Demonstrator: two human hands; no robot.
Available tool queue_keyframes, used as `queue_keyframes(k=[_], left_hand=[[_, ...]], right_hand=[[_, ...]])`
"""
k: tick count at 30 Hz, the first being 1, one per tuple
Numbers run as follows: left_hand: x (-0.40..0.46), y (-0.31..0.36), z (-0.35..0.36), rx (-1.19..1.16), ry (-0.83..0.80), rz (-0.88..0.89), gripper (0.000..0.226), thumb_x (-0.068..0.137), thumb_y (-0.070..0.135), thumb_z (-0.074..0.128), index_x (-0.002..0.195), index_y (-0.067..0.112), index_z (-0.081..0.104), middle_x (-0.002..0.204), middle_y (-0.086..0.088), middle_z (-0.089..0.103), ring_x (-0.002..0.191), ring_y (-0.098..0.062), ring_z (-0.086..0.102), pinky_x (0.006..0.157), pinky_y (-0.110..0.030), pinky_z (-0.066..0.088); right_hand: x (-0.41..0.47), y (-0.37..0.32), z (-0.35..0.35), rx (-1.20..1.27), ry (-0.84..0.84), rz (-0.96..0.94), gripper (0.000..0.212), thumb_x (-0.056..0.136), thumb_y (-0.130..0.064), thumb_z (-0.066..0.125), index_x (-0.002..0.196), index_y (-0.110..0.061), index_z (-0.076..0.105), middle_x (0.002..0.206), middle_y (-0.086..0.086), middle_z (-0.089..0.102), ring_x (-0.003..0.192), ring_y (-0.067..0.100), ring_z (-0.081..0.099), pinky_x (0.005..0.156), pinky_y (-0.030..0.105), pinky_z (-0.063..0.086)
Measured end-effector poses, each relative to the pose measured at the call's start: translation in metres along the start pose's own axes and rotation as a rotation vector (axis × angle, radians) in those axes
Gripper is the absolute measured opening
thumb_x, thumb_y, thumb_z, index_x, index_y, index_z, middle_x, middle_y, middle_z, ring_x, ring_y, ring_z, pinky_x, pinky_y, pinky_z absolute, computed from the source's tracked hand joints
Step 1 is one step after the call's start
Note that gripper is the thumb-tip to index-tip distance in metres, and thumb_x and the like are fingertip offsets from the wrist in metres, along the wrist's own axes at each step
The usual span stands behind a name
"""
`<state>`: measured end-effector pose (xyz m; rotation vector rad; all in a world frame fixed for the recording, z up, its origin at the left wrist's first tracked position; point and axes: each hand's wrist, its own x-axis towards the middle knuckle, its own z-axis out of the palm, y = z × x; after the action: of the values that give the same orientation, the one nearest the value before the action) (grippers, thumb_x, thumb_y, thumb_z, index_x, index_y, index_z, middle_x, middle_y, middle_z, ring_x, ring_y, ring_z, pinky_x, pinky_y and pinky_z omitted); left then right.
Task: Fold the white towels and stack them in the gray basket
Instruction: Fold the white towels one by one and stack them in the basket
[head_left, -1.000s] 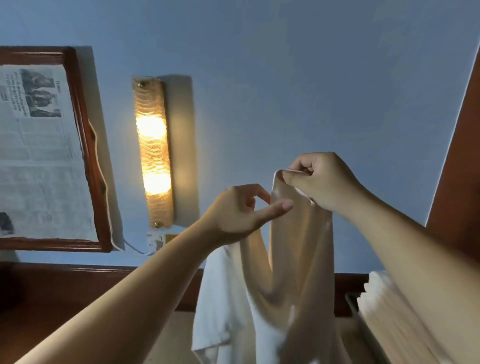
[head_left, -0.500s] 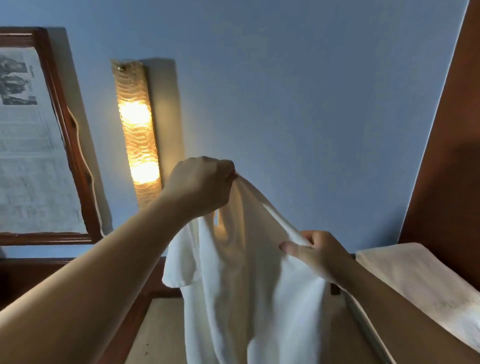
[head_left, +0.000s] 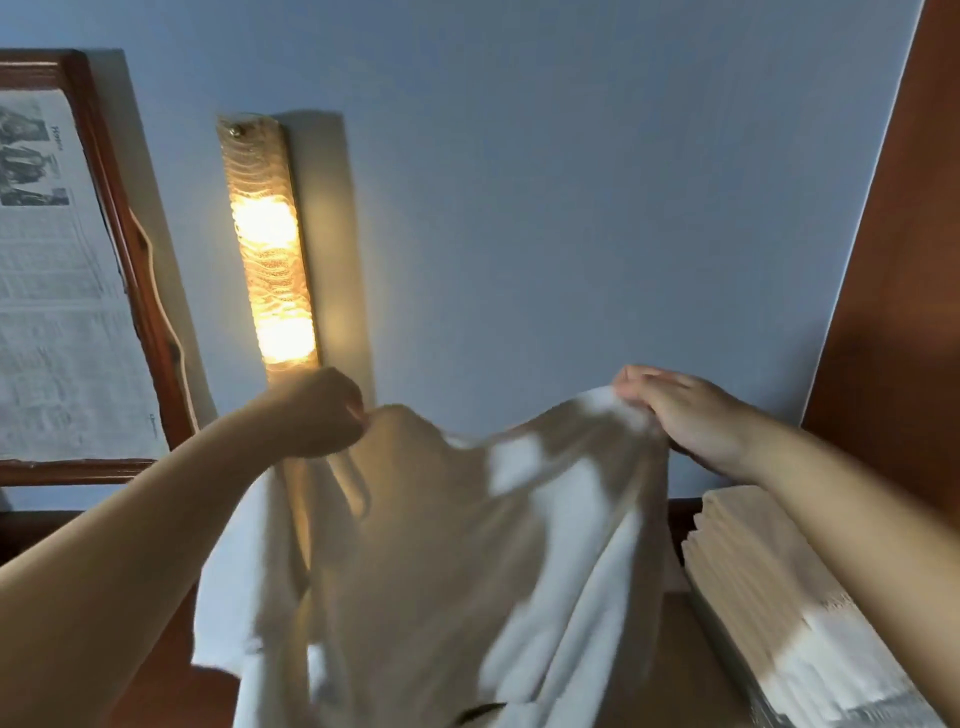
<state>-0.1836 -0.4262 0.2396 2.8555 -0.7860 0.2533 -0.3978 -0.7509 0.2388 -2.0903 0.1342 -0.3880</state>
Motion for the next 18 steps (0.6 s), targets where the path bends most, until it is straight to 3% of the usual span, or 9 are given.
queue_keyframes(k=[1,3,6,7,9,11,13,15,18], left_hand=[[-0.004,0.007,0.006,-0.074,-0.084,0.043,0.019,0.088,0.045,0.074,0.105,0.037,0.074,0.122,0.007,0.071,0.101,-0.014,0.067,0.094,-0.033,0.054],[-0.021,0.031,0.014,-0.256,-0.146,0.138,0.047,0.08,0.066,0.077,0.119,0.042,0.068,0.117,0.016,0.069,0.091,-0.001,0.068,0.09,-0.031,0.054],[-0.041,0.074,0.012,-0.496,-0.058,0.28,0.062,0.076,0.082,0.065,0.127,0.049,0.06,0.077,0.023,0.069,0.064,0.007,0.064,0.067,-0.02,0.049],[-0.043,0.086,0.008,-0.568,-0.04,0.328,0.063,0.076,0.084,0.063,0.128,0.049,0.06,0.077,0.021,0.071,0.064,0.006,0.065,0.065,-0.021,0.05],[-0.045,0.106,0.0,-0.704,-0.026,0.38,0.053,0.081,0.079,0.064,0.12,0.043,0.068,0.082,0.005,0.074,0.062,-0.003,0.064,0.065,-0.027,0.053],[-0.047,0.118,-0.007,-0.811,0.003,0.407,0.036,0.09,0.064,0.07,0.101,0.03,0.075,0.067,-0.016,0.057,0.056,-0.017,0.044,0.057,-0.03,0.036],[-0.049,0.127,-0.009,-0.843,0.061,0.408,0.031,0.096,0.049,0.071,0.09,0.018,0.075,0.059,-0.007,0.041,0.056,-0.017,0.033,0.053,-0.028,0.026],[-0.052,0.136,-0.008,-0.838,0.108,0.404,0.03,0.1,0.04,0.068,0.086,0.014,0.069,0.054,0.003,0.043,0.05,-0.014,0.033,0.049,-0.026,0.027],[-0.057,0.143,-0.003,-0.671,0.163,0.43,0.032,0.103,0.04,0.058,0.082,0.016,0.053,0.056,-0.004,0.055,0.049,-0.015,0.043,0.049,-0.032,0.036]], right_hand=[[0.003,-0.01,0.0,-0.118,0.002,-0.049,0.029,0.104,-0.035,0.054,0.082,-0.016,0.056,0.075,-0.003,0.045,0.072,0.016,0.04,0.068,0.038,0.033],[0.008,-0.029,0.004,-0.287,-0.008,-0.17,0.024,0.105,-0.038,0.056,0.093,-0.017,0.059,0.075,-0.005,0.046,0.07,0.013,0.041,0.068,0.036,0.037],[0.008,-0.061,0.013,-0.285,-0.015,-0.389,0.016,0.102,-0.038,0.06,0.092,-0.026,0.061,0.079,0.009,0.054,0.074,0.028,0.048,0.071,0.037,0.041],[0.006,-0.069,0.015,-0.279,-0.013,-0.451,0.014,0.102,-0.037,0.062,0.092,-0.027,0.062,0.079,0.01,0.055,0.074,0.028,0.049,0.07,0.036,0.041],[0.005,-0.08,0.012,-0.292,-0.002,-0.524,0.012,0.103,-0.031,0.064,0.092,-0.026,0.065,0.072,0.0,0.05,0.068,0.018,0.047,0.066,0.03,0.039],[0.004,-0.085,0.005,-0.284,0.003,-0.546,0.011,0.102,-0.028,0.065,0.093,-0.025,0.067,0.07,-0.005,0.049,0.066,0.013,0.045,0.063,0.028,0.039],[0.003,-0.082,-0.004,-0.278,0.017,-0.544,0.01,0.102,-0.028,0.066,0.093,-0.025,0.067,0.071,-0.002,0.05,0.067,0.017,0.045,0.064,0.032,0.039],[0.003,-0.072,-0.015,-0.281,0.02,-0.5,0.01,0.101,-0.031,0.067,0.092,-0.025,0.066,0.073,0.0,0.051,0.068,0.018,0.046,0.067,0.034,0.039],[-0.001,-0.048,-0.028,-0.323,-0.061,-0.342,0.023,0.09,-0.051,0.075,0.093,-0.029,0.068,0.079,0.004,0.064,0.072,0.012,0.054,0.073,0.035,0.043]])
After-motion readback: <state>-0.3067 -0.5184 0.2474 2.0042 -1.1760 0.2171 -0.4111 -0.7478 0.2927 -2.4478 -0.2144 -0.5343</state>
